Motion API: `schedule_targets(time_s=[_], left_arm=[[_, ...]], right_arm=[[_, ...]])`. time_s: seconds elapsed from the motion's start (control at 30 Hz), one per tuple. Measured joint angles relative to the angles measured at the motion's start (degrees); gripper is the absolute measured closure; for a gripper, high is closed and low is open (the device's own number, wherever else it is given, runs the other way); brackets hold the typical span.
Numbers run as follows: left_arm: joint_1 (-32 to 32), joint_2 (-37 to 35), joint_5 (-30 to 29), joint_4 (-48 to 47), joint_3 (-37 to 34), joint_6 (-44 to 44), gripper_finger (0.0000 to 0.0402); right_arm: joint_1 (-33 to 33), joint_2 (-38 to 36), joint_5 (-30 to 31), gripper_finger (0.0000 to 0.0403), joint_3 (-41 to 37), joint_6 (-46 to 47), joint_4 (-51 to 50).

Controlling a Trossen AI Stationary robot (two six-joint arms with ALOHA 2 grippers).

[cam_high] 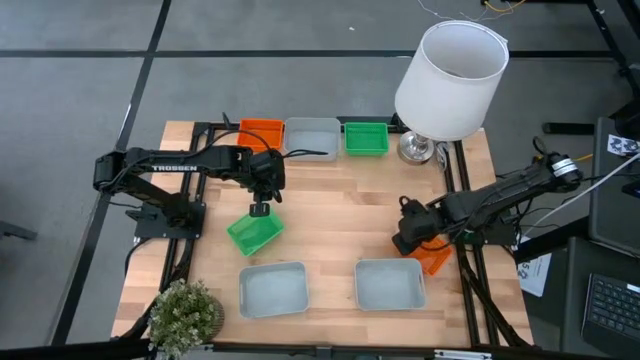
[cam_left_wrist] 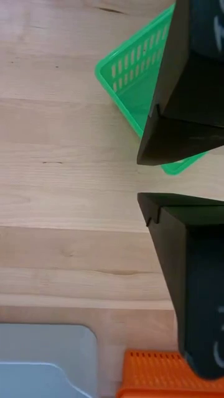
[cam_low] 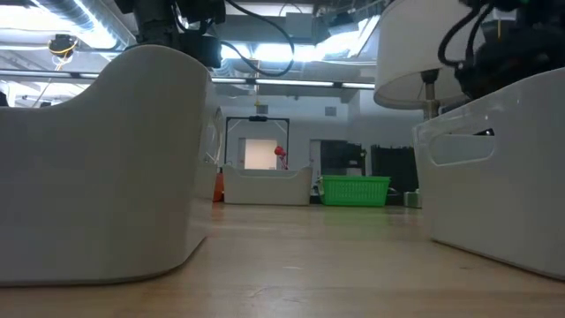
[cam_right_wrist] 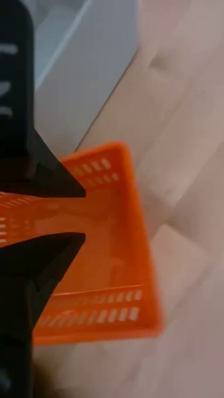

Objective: Stack baskets by color
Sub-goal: Stack the bottom orange bin on the orange bin

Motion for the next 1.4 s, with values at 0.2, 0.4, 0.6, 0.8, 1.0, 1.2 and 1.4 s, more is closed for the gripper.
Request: schedule_targets(time_s=[0.2,0.4,0.6,0.8,1.0,1.2,1.4], left_arm=[[0.0,0.0,-0.02,0.02,0.0,0.02,0.0326],[0.0,0.0,-0.02,0.0,0.0,0.0,0.0326],[-0.02,0.0,0.0,0.02,0.0,0.0,0.0326],[-0.01,0.0,-0.01,0.01,0.0,0.0,0.0326],[-0.01,0.0,0.0,0.0,0.0,0.0,0.0326],[-0.02,0.0,0.0,0.01,0.0,0.01,0.0326],[-0.02,0.0,-0.01,0.06,0.0,0.0,0.0326]], right_arm=[[-0.09,7.92,-3.63,0.0303,0.0,0.45,-1.67],[-5.13,15.03,1.44,0.0303,0.0,-6.53,1.32],[-14.27,20.49,5.63,0.0303,0.0,-23.14,13.15],[-23.23,22.65,8.39,0.0303,0.04,-37.97,37.56],[-27.12,25.8,8.08,0.0303,0.07,-50.81,75.75],[-26.76,21.42,0.65,0.0303,0.14,-58.08,81.75],[-24.88,17.96,6.04,0.0303,0.1,-50.21,58.13]])
